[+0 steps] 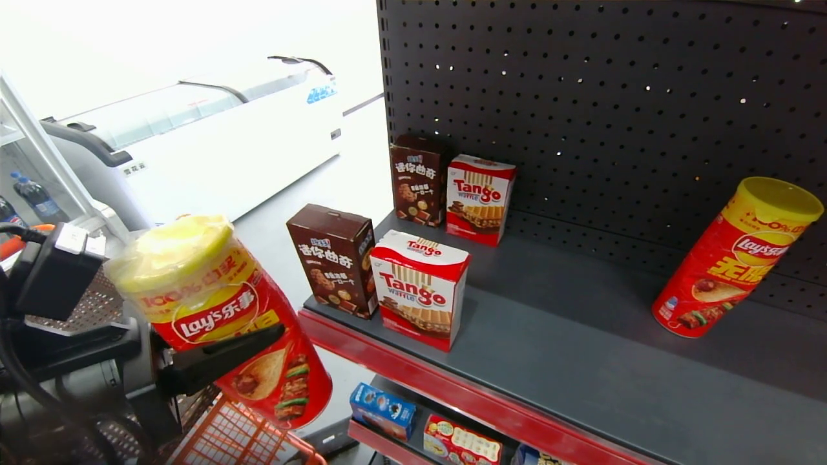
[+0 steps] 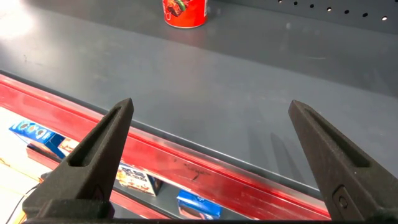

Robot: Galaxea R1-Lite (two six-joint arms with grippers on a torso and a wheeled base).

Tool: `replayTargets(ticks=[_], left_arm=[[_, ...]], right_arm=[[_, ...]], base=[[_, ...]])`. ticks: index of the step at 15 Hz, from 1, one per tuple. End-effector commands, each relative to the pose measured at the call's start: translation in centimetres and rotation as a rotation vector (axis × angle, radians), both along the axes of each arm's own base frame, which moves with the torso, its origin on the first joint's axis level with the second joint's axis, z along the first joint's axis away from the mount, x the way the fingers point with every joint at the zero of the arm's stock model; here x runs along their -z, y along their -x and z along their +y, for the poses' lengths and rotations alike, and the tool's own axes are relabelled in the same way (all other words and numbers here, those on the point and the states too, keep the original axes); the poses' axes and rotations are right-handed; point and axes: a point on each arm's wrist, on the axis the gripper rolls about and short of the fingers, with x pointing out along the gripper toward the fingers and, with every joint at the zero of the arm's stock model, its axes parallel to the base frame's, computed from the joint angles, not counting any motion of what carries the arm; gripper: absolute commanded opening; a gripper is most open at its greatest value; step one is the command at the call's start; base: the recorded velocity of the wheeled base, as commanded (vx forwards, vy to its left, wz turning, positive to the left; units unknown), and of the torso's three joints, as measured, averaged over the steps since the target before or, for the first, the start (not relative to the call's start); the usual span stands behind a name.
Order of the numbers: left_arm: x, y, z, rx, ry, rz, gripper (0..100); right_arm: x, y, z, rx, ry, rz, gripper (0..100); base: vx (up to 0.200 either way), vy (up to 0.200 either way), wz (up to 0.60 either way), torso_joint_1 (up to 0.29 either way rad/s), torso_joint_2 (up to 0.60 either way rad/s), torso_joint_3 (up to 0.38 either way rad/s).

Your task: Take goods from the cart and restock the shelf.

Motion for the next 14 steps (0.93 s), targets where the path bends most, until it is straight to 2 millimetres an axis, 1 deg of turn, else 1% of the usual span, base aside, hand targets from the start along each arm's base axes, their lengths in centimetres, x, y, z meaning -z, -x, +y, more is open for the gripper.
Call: replayTargets(ticks=[1, 5, 11, 14], left_arm=[[0.0, 0.4, -0.3, 0.026, -0.001, 0.003, 0], [-0.2, 1.1, -1.7, 0.121, 0.003, -0.009, 0], [-0.3, 1.5, -2.8, 0.196, 0.004, -0.012, 0], [-0.2, 1.6, -2.9, 0.202, 0.002, -0.009, 0]], right_arm=[[0.0, 0.0, 0.0, 0.0, 0.0, 0.0, 100], [0.0, 0.0, 0.0, 0.0, 0.0, 0.0, 100], [0.0, 0.0, 0.0, 0.0, 0.0, 0.001, 100], [0.0, 0.0, 0.0, 0.0, 0.0, 0.001, 100]], base=[[0.0, 0.0, 0.0, 0.0, 0.0, 0.0], [0.0, 0.0, 0.0, 0.0, 0.0, 0.0], [0.0, 0.0, 0.0, 0.0, 0.0, 0.0], [0.0, 0.0, -0.6, 0.002, 0.0, 0.002]])
